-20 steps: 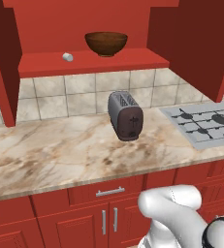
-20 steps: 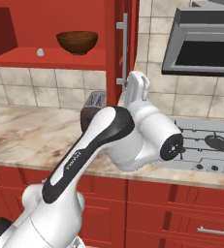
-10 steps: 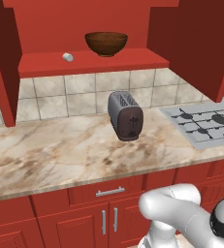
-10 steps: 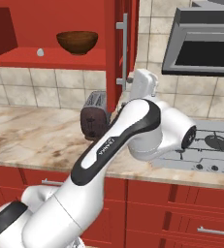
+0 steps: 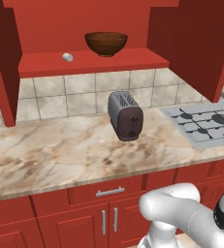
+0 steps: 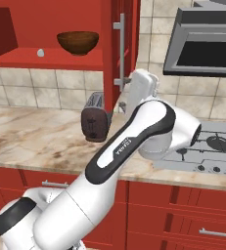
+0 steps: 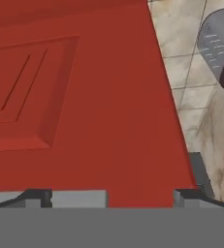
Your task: Pick the mug and place it in the sink. Pick the bowl and place it in the open cabinet and then close the cabinet.
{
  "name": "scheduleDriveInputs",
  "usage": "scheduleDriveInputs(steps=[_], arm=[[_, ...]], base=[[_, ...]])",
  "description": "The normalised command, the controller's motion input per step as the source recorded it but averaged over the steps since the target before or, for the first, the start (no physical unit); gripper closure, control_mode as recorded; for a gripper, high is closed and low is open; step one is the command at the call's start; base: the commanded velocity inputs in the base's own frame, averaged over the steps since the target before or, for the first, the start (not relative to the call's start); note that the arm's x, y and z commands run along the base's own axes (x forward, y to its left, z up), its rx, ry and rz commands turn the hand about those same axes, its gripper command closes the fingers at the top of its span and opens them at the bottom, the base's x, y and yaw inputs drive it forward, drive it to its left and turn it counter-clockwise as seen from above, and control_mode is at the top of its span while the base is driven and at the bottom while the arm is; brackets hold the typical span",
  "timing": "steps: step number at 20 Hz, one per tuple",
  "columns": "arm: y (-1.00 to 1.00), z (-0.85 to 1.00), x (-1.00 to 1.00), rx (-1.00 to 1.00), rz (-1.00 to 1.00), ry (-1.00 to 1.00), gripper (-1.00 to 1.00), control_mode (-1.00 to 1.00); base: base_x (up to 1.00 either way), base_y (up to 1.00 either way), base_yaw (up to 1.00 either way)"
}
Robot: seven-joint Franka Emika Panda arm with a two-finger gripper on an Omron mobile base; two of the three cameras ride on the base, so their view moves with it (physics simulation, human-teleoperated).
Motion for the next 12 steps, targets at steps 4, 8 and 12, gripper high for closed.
scheduleDriveInputs(steps=[4, 8, 12], arm=[[0.46, 0.00, 0.00, 0.00, 0.06, -0.09, -1.00, -1.00], [0.57, 0.00, 0.00, 0.00, 0.04, -0.10, -1.00, -1.00], [0.74, 0.00, -0.02, -0.02, 0.00, -0.14, -1.00, -1.00]], base=[[0.00, 0.00, 0.00], [0.00, 0.00, 0.00], [0.00, 0.00, 0.00]])
